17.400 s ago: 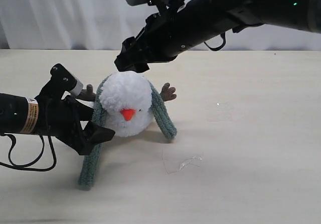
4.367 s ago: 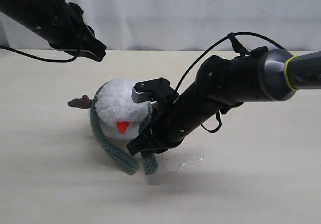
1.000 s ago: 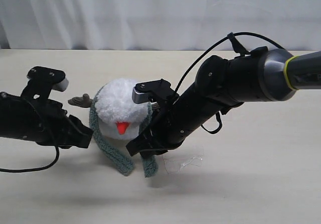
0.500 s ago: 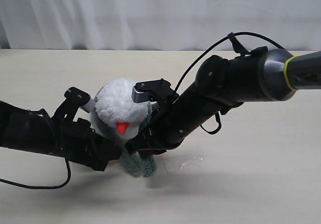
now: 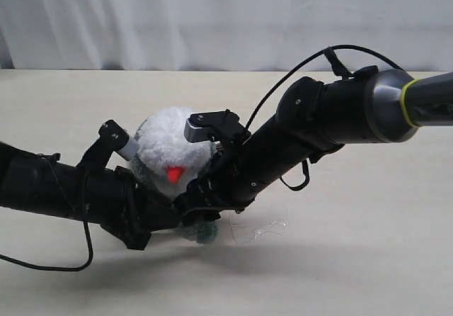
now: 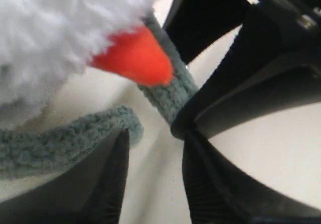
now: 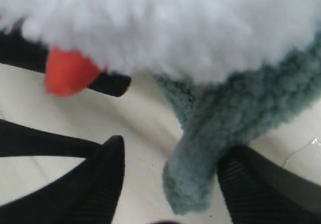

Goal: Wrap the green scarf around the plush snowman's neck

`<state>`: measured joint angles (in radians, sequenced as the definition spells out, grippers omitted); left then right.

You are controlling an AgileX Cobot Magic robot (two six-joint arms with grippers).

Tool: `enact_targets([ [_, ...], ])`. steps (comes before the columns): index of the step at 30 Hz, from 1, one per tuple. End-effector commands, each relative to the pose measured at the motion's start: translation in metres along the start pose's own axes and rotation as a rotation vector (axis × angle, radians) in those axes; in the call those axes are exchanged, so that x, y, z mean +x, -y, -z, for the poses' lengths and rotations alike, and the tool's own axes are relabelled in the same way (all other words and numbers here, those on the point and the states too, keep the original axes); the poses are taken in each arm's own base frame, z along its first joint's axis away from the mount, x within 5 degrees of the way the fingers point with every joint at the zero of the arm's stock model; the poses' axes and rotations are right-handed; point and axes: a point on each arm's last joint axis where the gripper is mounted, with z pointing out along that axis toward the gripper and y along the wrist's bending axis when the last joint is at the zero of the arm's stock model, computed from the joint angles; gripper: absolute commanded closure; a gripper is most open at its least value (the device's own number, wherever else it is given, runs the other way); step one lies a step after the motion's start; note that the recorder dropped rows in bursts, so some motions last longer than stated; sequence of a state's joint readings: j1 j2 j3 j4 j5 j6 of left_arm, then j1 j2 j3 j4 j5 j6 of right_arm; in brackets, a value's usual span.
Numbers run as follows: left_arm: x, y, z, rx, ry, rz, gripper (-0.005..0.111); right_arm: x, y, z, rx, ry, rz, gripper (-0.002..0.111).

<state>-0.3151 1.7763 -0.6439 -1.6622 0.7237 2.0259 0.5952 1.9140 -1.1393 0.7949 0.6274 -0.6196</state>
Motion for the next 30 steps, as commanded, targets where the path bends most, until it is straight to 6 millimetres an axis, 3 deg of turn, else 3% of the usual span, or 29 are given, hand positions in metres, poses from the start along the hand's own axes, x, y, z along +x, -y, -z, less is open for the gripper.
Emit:
enact_targets([
  [1,-0.003,0.005,0.012,-0.031,-0.043,0.009,0.072,0.002,-0.003,0.002,-0.016,-0.016,0.018,0.034],
  [12,0.005,0.014,0.026,-0.053,-0.187,0.110,0.072,0.004,-0.001,0.006,0.021,-0.083,0.050,0.033],
  [18,0.015,-0.003,0.028,-0.276,-0.158,0.201,0.072,0.000,0.000,0.025,0.127,-0.041,0.047,0.033],
  [25,0.018,-0.008,0.019,-0.277,-0.129,0.199,0.072,0.002,-0.013,0.053,0.122,-0.042,0.086,0.033],
  [30,0.026,-0.010,0.005,-0.199,-0.129,0.191,0.072,0.006,-0.001,0.058,0.269,-0.082,0.081,0.049],
])
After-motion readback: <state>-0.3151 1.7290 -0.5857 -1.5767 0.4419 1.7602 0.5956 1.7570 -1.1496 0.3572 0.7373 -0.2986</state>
